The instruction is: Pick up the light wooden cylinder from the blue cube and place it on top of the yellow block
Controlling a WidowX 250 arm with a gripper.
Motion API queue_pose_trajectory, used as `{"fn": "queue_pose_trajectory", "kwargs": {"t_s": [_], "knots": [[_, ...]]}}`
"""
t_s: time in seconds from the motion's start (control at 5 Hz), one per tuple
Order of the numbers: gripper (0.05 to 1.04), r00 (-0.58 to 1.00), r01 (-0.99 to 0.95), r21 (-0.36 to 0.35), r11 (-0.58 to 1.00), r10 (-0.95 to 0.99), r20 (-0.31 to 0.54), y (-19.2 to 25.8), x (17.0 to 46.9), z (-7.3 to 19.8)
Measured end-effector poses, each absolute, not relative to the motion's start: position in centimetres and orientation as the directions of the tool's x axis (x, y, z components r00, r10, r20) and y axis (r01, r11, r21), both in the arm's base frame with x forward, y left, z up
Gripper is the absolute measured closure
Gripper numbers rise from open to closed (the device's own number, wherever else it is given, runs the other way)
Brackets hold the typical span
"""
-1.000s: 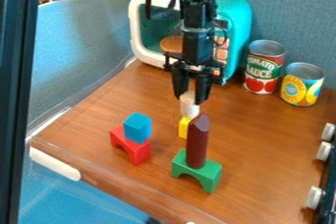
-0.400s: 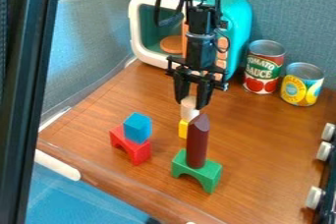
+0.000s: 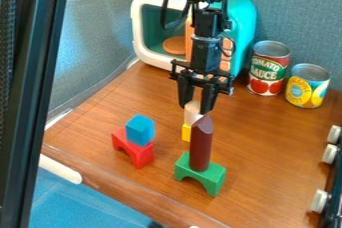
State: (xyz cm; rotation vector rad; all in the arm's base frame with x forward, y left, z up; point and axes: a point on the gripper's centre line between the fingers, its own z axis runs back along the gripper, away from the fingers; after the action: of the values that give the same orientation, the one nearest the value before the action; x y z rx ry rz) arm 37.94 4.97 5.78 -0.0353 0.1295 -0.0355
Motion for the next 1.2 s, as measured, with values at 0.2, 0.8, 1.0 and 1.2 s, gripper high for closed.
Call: {"fn": "queue_pose_trajectory", "kwargs": {"t_s": [0.2, 0.8, 1.0, 1.2], "knots": [[0.529, 0.991, 0.027, -0.037, 0.999, -0.032, -0.13, 5.0, 37.9, 5.8], [0.081, 0.995, 0.021, -0.024, 1.0, -0.023, -0.102, 4.4, 38.1, 6.7], [0.083, 0.999, 0.022, 0.005, 1.0, -0.022, -0.033, 4.5, 38.4, 9.4], [0.083, 1.0, 0.022, 0.02, 1.0, -0.022, -0.009, 4.8, 38.3, 10.5]]}}
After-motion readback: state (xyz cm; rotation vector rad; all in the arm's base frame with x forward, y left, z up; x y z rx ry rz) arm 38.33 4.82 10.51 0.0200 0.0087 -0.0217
